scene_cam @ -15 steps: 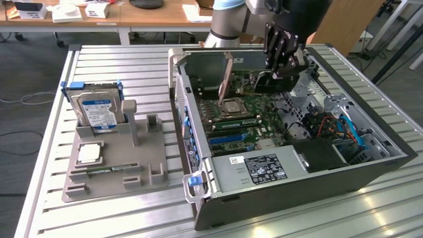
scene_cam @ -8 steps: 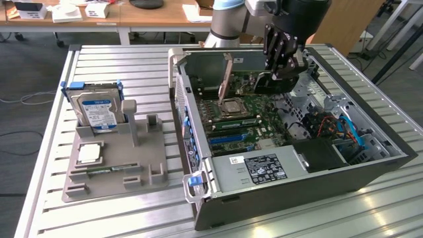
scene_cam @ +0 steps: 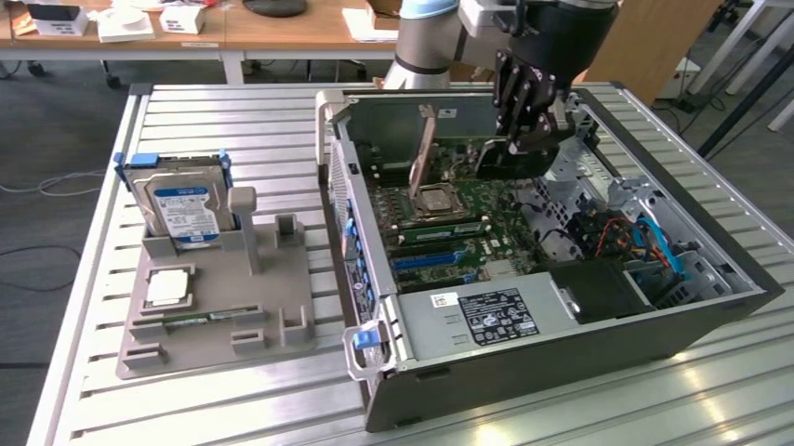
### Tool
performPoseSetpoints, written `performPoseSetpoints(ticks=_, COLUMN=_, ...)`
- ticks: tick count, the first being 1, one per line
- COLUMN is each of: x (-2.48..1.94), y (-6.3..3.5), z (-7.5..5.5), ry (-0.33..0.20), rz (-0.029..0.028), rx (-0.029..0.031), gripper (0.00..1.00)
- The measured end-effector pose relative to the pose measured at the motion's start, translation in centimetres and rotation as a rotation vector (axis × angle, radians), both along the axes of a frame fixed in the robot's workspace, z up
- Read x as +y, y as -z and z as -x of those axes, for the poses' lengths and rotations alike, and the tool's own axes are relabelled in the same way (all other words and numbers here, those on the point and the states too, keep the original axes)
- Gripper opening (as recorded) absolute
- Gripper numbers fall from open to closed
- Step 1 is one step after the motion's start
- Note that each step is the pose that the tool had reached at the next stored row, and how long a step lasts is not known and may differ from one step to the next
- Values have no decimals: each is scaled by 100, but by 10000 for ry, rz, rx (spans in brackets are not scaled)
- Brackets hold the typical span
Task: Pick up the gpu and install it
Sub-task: 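Insert the gpu into the slot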
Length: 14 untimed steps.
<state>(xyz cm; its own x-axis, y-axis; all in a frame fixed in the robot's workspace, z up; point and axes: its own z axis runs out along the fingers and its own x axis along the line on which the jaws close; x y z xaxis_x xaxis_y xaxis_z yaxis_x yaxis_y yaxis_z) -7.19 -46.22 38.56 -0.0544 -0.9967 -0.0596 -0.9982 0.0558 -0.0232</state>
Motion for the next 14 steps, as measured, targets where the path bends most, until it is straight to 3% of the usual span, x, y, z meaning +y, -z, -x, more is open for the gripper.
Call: performPoseSetpoints(ticks=14, x=0, y=98, z=0, ry=2, rz=1, rx=1, gripper=27)
